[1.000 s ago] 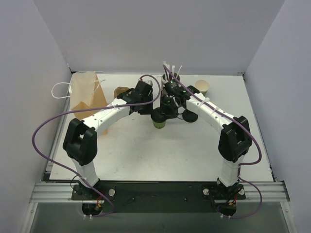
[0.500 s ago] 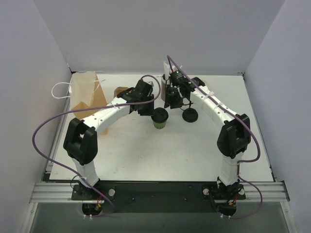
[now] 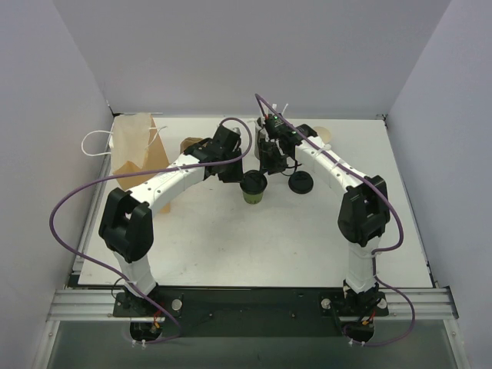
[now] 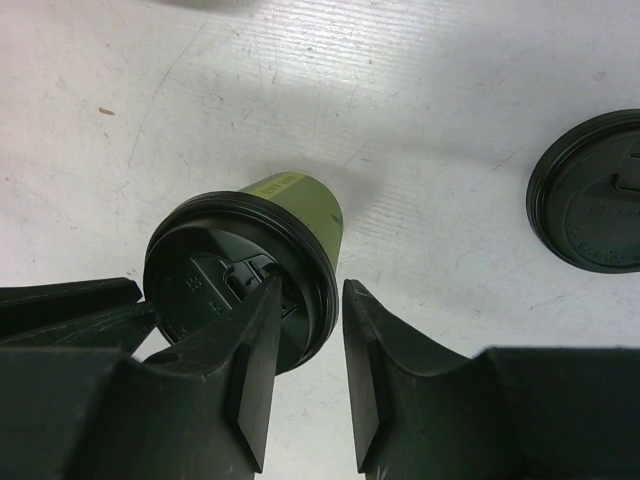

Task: Pack the takeout coffee

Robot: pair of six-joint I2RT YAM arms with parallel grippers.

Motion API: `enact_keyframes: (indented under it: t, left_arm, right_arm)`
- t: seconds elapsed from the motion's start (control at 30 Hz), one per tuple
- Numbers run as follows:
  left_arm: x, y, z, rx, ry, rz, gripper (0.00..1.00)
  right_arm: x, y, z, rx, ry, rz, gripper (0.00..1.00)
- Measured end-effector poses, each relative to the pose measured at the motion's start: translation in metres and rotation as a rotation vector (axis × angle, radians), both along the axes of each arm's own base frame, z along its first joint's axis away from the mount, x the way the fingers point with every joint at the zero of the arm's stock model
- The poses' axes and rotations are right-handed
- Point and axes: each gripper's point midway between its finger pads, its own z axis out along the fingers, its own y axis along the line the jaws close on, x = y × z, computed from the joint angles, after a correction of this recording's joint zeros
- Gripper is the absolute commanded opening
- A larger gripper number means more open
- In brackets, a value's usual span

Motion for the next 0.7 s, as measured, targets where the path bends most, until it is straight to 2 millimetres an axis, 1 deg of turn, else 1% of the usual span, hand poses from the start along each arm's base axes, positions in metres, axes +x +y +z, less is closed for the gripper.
enact_keyframes:
  t: [0.03, 0.17, 0.3, 0.7]
  left_arm:
    - [-0.0002, 0.0, -0.0003, -0.001, 0.001, 0.002, 0.26]
    - [-0.0011, 0.0006, -0.0026, 0.0, 0.007, 0.007, 0.25]
    - [-0.0024, 0.0013, -0.0055, 0.0, 0.016, 0.014, 0.24]
    - [-0.0026, 0.0015, -0.0079, -0.002, 0.018, 0.018, 0.24]
  right_arm:
    - [0.0001, 0.0003, 0.0001, 0.0, -0.001, 0.001, 0.23]
    - [-0.0001, 0.0012, -0.003, 0.004, 0.001, -0.005, 0.2]
    - [-0.0021, 0.0057, -0.0066, 0.024, 0.001, -0.013, 0.19]
    - [-0.0077, 0.0051, -0.0018, 0.035, -0.02, -0.048, 0.21]
